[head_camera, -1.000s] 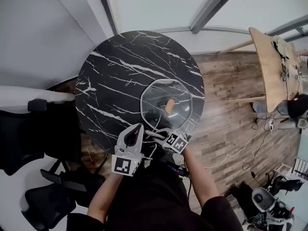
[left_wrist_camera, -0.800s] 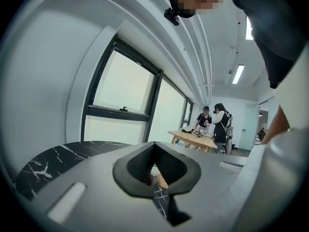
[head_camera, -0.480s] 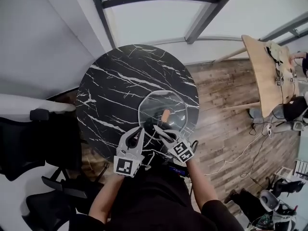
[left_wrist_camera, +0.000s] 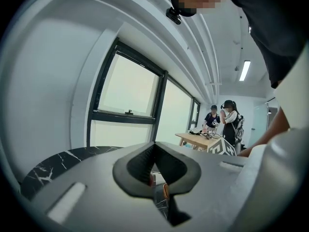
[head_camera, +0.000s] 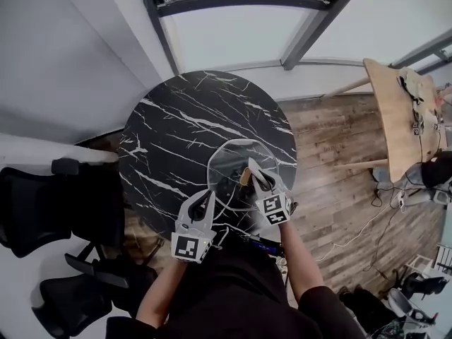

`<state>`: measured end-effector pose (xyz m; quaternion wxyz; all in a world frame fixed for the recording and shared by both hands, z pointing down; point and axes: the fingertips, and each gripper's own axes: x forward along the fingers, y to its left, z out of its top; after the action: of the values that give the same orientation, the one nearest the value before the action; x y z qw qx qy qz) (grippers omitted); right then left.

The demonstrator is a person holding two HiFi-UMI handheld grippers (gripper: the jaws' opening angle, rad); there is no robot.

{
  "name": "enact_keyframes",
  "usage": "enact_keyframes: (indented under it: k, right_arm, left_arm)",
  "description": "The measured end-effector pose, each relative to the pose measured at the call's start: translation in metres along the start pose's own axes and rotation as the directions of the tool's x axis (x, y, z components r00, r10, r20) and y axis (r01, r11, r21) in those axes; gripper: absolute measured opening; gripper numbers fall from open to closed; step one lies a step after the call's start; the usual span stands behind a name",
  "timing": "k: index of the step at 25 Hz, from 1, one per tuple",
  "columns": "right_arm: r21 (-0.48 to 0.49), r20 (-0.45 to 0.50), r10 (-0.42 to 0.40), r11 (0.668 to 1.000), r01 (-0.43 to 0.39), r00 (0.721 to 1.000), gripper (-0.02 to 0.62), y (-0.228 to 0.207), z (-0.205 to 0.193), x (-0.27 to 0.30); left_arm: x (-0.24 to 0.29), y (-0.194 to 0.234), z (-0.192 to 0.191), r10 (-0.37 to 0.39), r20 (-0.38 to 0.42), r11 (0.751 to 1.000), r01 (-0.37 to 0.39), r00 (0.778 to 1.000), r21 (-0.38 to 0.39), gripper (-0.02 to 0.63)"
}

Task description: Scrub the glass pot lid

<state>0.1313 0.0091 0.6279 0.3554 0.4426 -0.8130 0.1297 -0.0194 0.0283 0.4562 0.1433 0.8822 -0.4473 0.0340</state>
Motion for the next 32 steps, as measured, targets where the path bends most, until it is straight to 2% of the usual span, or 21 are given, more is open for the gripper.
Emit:
enact_keyframes:
  k: [7, 13, 17, 32]
  right_arm:
    - [-0.124, -0.085, 0.065, 0.989, -0.076, 0.994, 0.072, 0.016, -0.014, 0.026]
    - [-0.222, -0.103, 0.06, 0.972, -0.082, 0.993, 0.074, 0.028, -0.024, 0.033]
    - [-0.31, -0.13, 0.038, 0.947, -0.077, 0.991, 0.075, 0.033, -0.03, 0.037]
    - [-0.387, -0.148, -0.03, 0.921, -0.03, 0.989, 0.075, 0.041, -0.032, 0.029]
  left_arm:
    - [0.006, 0.009, 0.012, 0.059, 0.026, 0.998, -0.058, 0.998, -0.02, 0.003]
    - [0.008, 0.009, 0.014, 0.087, 0.035, 0.996, -0.087, 0.996, 0.0, 0.003]
    - [0.008, 0.007, 0.011, 0.083, 0.026, 0.996, -0.082, 0.996, -0.038, 0.003]
    - [-0.019, 0.02, 0.01, 0.098, 0.032, 0.994, -0.096, 0.995, -0.049, 0.003]
